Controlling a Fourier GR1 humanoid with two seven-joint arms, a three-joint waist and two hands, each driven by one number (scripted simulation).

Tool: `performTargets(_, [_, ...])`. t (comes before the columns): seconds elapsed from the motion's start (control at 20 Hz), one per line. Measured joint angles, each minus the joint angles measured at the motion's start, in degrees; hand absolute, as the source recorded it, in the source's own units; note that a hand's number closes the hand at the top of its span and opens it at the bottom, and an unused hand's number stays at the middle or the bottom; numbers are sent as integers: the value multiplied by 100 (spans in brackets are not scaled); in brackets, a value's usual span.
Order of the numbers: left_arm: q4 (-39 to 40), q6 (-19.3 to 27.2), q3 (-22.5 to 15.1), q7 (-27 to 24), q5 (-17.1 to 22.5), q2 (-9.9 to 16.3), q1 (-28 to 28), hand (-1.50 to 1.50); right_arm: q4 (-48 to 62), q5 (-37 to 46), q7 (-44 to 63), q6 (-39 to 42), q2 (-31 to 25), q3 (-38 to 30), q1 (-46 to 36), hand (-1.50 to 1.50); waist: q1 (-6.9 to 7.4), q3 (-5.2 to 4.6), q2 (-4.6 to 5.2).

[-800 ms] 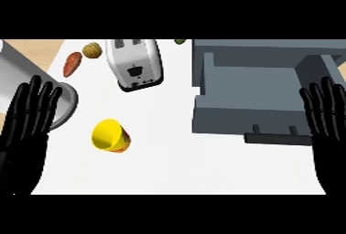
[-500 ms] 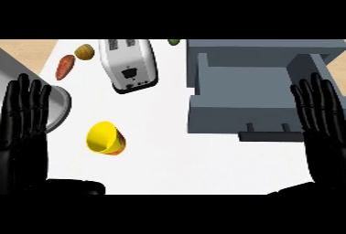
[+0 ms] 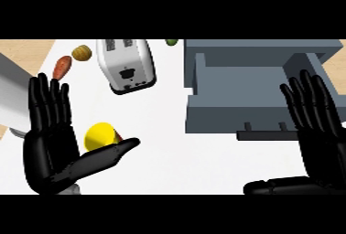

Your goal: Pick up the cup, place it into the drawer and close the drawer

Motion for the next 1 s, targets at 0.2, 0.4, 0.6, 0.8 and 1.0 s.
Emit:
performTargets(0.2, [113, 353, -156, 228, -126, -11, -270, -150, 53, -123, -120, 168, -44, -106, 131, -150, -2, 0, -2])
performTargets(0.4, [148, 575, -297, 342, -245, -15, -355, -150, 246, -92, -102, 155, -21, -161, -109, -150, 4, 0, -3])
performTargets(0.6, [260, 508, -99, 309, -115, 3, -390, -150, 216, -83, 37, 99, 20, -170, -226, -150, 5, 0, -2])
performTargets(0.8, [488, 538, -29, 159, 37, 10, -377, -150, 225, -70, 33, 80, 53, -183, -270, -150, 4, -1, -2])
performTargets(1.0, [581, 621, -40, 38, 126, 1, -219, -150, 180, -92, 77, 123, -2, -271, -271, -150, 5, -1, -2])
